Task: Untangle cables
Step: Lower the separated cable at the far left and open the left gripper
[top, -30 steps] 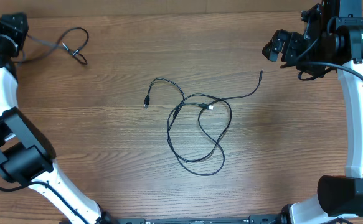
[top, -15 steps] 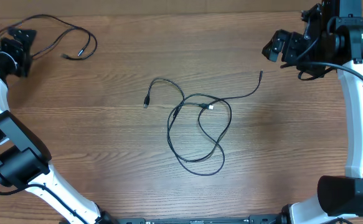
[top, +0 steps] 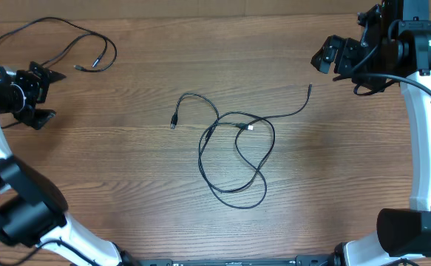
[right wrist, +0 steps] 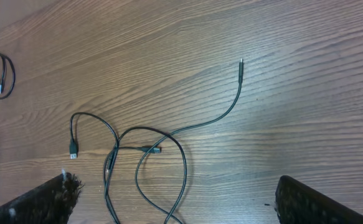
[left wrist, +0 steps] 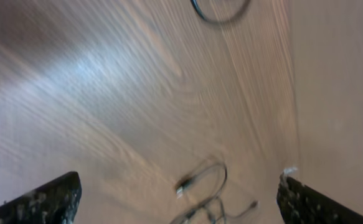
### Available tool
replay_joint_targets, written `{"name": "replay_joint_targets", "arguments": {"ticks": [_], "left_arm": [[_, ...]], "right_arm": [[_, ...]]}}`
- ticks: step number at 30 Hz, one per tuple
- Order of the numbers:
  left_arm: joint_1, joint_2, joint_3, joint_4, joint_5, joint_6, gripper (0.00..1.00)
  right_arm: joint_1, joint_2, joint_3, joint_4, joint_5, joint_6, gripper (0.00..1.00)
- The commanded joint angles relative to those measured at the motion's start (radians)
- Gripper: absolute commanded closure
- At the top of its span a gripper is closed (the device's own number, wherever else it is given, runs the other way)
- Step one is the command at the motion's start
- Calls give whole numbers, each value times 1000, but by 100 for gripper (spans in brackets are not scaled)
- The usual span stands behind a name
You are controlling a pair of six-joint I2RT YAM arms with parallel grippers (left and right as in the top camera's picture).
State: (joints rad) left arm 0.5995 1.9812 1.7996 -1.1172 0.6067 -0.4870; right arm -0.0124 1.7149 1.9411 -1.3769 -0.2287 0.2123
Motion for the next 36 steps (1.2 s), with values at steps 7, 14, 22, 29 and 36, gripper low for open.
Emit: {"name": "replay_joint_targets", "arguments": {"ticks": [7,14,22,29,36], "left_arm": [[-105,-300,12,-212,45,287,1],[-276,-356,9,-378,-80,340,0],[-438,-368,0,-483,-116,419,1],[-447,-452,-6,-573,-120,421,0],[-478,-638,-101,-573,-128,394,0]], "right_arm": [[2,-13,24,3,4,1,0],[2,-13,24,3,3,1,0],[2,-13,24,3,3,1,0],[2,-13,24,3,4,1,0],[2,-13,24,3,4,1,0]]}}
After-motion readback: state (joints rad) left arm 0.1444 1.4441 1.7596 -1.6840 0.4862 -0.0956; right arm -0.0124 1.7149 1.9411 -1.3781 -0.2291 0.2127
